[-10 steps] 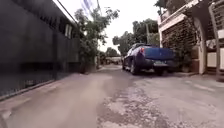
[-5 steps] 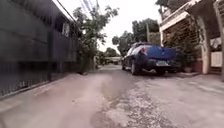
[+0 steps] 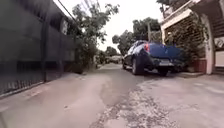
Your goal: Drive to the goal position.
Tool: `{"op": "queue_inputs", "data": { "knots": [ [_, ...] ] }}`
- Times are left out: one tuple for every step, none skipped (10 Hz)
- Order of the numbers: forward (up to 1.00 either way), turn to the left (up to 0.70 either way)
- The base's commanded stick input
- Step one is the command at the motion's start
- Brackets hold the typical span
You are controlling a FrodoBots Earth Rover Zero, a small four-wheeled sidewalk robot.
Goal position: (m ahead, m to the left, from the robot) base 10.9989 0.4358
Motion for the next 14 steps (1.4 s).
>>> {"op": "queue_inputs", "data": {
  "knots": [
    [0.5,0.0],
    [0.5,0.0],
    [0.5,0.0],
    [0.5,0.0],
    [0.5,0.0],
    [0.5,0.0],
    [0.5,0.0],
    [0.5,0.0],
    [0.5,0.0],
    [0.5,0.0],
    [0.5,0.0],
    [0.5,0.0],
    [0.5,0.0],
    [0.5,0.0]
  ]
}}
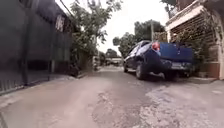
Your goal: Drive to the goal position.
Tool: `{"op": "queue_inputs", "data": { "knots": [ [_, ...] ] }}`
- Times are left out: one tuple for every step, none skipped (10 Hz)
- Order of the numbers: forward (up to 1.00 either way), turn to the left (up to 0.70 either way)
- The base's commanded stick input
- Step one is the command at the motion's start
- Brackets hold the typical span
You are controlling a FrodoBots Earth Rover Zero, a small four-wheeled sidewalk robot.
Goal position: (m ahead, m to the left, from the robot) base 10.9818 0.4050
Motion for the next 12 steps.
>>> {"op": "queue_inputs", "data": {
  "knots": [
    [0.5,0.0],
    [0.5,0.0],
    [0.5,0.0],
    [0.5,0.0],
    [0.5,0.0],
    [0.5,0.0],
    [0.5,0.0],
    [0.5,0.0],
    [0.5,0.0],
    [0.5,0.0],
    [0.5,0.0],
    [0.5,0.0]
  ]
}}
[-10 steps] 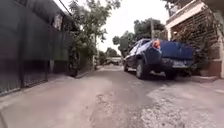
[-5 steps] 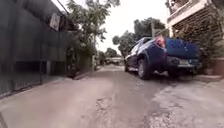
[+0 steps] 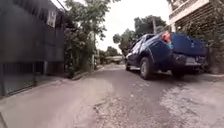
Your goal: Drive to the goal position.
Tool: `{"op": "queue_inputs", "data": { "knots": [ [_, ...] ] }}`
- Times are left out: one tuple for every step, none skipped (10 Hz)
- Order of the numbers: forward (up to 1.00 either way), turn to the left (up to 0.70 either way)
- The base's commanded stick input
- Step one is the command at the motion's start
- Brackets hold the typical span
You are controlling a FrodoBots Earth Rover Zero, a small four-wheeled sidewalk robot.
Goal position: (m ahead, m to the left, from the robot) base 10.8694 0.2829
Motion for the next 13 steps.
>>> {"op": "queue_inputs", "data": {
  "knots": [
    [0.5,0.0],
    [0.5,0.0],
    [0.5,0.0],
    [0.5,0.0],
    [0.5,0.0],
    [0.5,0.0],
    [0.5,0.0],
    [0.5,0.0],
    [0.5,0.0],
    [0.5,0.0],
    [0.5,0.0],
    [0.5,0.0],
    [0.5,0.0]
  ]
}}
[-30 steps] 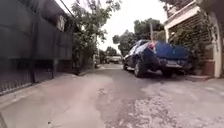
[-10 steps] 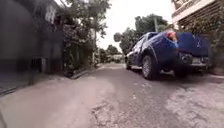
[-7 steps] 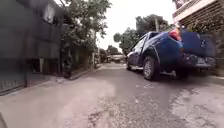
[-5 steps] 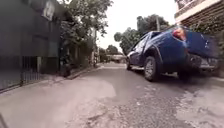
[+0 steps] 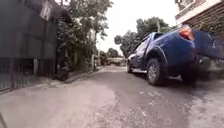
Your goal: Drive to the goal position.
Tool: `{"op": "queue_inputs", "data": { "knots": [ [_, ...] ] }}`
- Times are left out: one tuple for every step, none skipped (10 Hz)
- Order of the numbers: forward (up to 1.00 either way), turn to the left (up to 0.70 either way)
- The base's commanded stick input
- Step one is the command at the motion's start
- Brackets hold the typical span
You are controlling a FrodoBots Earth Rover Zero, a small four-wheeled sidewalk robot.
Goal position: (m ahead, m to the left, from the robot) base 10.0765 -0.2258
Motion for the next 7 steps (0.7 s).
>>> {"op": "queue_inputs", "data": {
  "knots": [
    [0.5,0.0],
    [0.5,0.0],
    [0.5,0.0],
    [0.5,0.0],
    [0.5,0.0],
    [0.5,0.0],
    [0.5,0.0]
  ]
}}
